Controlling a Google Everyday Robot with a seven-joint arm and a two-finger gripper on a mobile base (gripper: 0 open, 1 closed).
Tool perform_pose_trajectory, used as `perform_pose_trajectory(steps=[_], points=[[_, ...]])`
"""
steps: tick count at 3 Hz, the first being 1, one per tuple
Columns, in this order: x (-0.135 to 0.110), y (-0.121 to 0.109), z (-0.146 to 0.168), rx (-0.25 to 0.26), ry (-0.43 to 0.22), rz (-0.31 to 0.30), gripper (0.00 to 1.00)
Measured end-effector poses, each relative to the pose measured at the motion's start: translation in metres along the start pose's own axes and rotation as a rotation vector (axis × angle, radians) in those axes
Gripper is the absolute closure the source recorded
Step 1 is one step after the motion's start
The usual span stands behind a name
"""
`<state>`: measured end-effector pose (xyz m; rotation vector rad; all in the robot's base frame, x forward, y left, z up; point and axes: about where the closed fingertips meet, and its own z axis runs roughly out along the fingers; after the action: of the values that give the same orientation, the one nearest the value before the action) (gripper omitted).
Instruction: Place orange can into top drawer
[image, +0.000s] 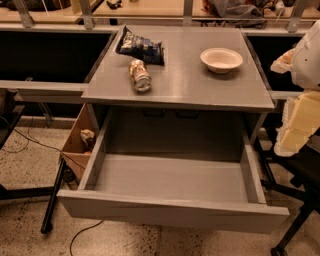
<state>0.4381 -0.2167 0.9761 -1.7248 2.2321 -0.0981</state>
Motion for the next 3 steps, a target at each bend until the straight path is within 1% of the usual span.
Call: perform_pose_trajectory(steps=[1, 2, 3], points=[[0.0, 0.0, 0.0, 0.0, 0.0, 0.0, 0.0], [-0.015, -0.013, -0.005, 0.004, -0.008, -0.031, 0.0], [-0.044, -0.035, -0.023, 0.031, -0.011, -0.085, 0.0]])
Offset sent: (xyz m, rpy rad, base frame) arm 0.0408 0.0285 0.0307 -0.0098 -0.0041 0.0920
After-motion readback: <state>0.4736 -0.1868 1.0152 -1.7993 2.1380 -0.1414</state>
